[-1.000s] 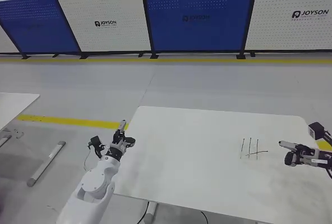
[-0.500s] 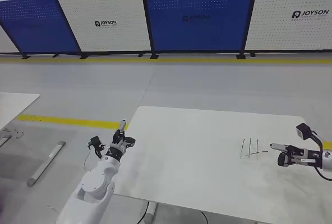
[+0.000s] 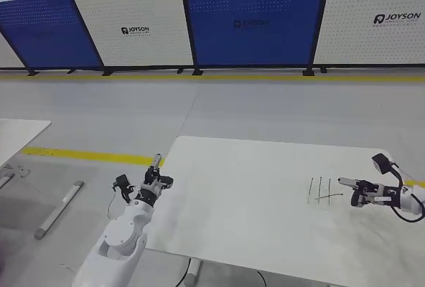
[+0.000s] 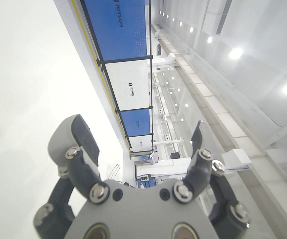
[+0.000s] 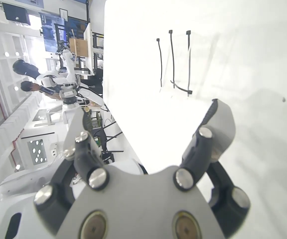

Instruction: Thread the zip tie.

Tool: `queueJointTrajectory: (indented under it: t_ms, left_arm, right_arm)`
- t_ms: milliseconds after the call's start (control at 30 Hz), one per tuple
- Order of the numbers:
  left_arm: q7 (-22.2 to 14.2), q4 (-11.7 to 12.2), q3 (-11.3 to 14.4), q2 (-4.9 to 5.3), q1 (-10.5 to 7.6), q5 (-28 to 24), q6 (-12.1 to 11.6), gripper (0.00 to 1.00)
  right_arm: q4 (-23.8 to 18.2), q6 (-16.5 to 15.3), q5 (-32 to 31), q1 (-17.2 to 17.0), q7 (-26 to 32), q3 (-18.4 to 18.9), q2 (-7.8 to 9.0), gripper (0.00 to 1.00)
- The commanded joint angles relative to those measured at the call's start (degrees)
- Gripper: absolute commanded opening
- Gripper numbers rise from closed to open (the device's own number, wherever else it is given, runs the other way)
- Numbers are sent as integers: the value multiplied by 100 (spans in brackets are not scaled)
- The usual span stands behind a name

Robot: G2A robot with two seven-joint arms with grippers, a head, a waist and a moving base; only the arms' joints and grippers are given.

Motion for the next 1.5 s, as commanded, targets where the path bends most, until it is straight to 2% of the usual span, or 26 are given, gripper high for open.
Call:
queueJointTrajectory:
  t_ms: [0,100,567,667,867,933,1267,1467]
  left_arm:
    - [0,0,0,0,0,0,0,100]
    - [0,0,0,0,0,0,0,100]
    - [0,0,0,0,0,0,0,100]
    - [0,0,0,0,0,0,0,100]
    - [0,0,0,0,0,0,0,100]
    - [0,0,0,0,0,0,0,100]
    - [0,0,0,0,0,0,0,100]
    - [0,0,0,0,0,0,0,100]
  right_arm:
    - [278,-43,10,161,-22,-133,-76,100]
    - [596,-101,25,326,47,-298,-175,100]
    - [596,-101,25,326,47,-298,-175,100]
    - [439,-226,-208,113,-731,-361,-195,100]
    - [261,-351,-407,-51,-1254,-431,-222,100]
    - [295,-430,-320,-36,-1259,-456,-257,100]
    - [279,-430,-276,-33,-1187,-458,-263,100]
    - [181,-417,-218,-186,-1249,-380,-232,100]
